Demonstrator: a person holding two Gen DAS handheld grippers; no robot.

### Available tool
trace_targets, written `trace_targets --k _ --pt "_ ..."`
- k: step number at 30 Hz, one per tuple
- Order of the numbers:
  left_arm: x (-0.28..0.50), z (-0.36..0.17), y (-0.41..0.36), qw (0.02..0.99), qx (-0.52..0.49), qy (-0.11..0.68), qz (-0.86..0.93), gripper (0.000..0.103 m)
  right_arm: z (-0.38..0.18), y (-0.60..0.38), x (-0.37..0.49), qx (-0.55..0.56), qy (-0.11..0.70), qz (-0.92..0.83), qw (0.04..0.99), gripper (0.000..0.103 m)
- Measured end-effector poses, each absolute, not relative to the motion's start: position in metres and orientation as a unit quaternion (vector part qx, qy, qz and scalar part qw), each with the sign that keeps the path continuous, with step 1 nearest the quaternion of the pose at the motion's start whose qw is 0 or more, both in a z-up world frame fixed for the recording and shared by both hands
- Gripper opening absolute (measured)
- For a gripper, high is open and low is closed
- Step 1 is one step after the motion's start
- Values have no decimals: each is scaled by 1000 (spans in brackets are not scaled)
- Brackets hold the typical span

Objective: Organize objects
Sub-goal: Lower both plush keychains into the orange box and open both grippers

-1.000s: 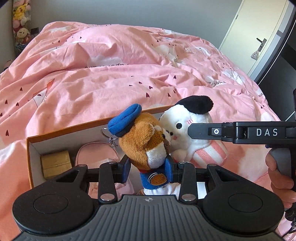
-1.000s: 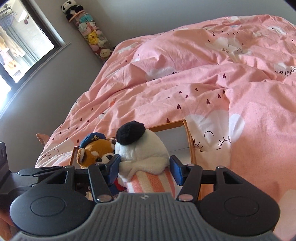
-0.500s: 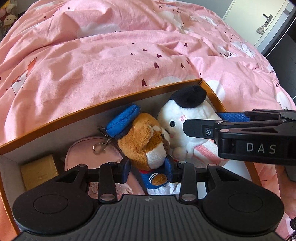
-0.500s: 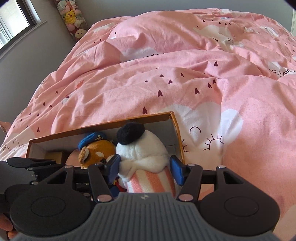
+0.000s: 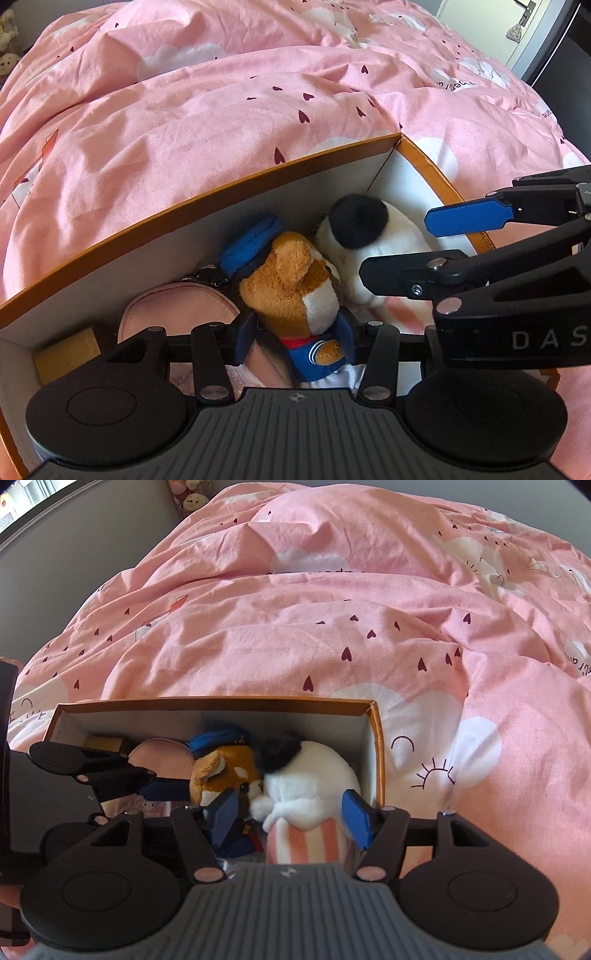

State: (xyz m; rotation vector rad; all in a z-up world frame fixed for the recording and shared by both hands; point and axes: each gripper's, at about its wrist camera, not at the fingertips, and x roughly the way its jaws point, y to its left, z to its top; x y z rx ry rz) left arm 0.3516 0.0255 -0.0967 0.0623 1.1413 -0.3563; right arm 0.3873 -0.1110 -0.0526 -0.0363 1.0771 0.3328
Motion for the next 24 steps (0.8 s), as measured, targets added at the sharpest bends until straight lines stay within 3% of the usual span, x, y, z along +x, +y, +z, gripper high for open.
trace_targets --k 4,7,11,17,20,24 --pt "346 -93 24 833 36 528 -165 57 -47 -115 385 -33 512 165 843 60" --pt "338 -85 26 844 48 511 -155 58 -44 -120 379 -47 510 183 839 49" --pt "331 -79 26 852 55 498 -151 44 -46 -121 365 -76 498 214 837 41" --pt "335 -86 25 853 53 499 -141 40 -63 -104 350 -159 476 242 830 38" --pt "336 -86 25 850 61 505 -134 38 -72 -97 348 -202 453 231 837 25" --pt "333 -87 23 855 53 506 -105 37 -79 -94 353 -214 435 227 844 24"
